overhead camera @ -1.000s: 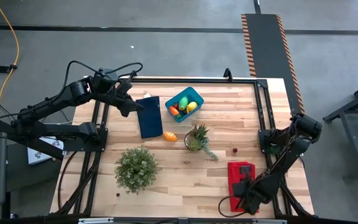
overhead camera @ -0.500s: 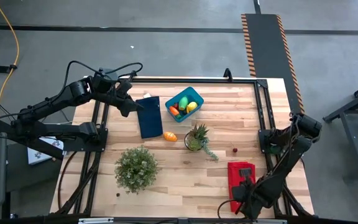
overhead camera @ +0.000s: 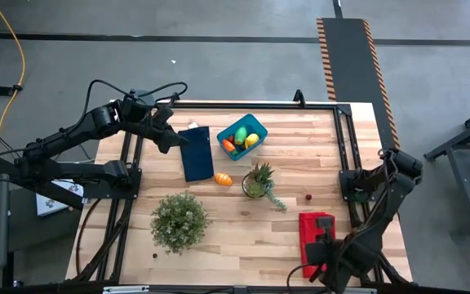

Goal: Pick and placing Produce into tupperware
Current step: Put the right blue berry into the blue bin

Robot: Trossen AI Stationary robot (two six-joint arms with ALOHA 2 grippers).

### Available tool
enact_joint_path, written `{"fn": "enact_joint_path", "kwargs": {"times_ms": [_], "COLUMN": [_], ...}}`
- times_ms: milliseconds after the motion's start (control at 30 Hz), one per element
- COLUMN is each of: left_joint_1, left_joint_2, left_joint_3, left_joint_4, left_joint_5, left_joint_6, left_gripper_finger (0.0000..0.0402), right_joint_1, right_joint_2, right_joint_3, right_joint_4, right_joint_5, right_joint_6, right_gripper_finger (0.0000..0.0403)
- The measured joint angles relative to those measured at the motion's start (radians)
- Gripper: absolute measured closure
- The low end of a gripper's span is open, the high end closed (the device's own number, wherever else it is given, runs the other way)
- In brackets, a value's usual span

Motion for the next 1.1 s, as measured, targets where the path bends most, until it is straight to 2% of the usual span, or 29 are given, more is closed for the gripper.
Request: {"fn": "enact_joint_path", "kwargs": {"times_ms": [400,667,1100], "left_joint_1": [0.0,0.0,0.0], "left_joint_2": [0.0,0.0,0.0], "left_joint_3": [0.0,0.0,0.0], "left_joint_4": [0.0,0.0,0.0], "left_joint_5": [0.029,0.035,0.044], "left_joint_6": [-0.001,0.0,0.0], "left_gripper_finger": [0.0401,0.0401,0.0401], "right_joint_1": [-0.004,-0.047,-0.191], "right_joint_2": [0.0,-0.012,-0.205], "right_joint_3": [0.182,0.341,0.372], "right_joint_4": [-0.197,-0.306,-0.309], "right_joint_5": [0.039,0.057,0.05], "right_joint_6": [0.019,0.018,-0.049], "right_gripper_finger": [0.0352,0.0352,0.0352]}}
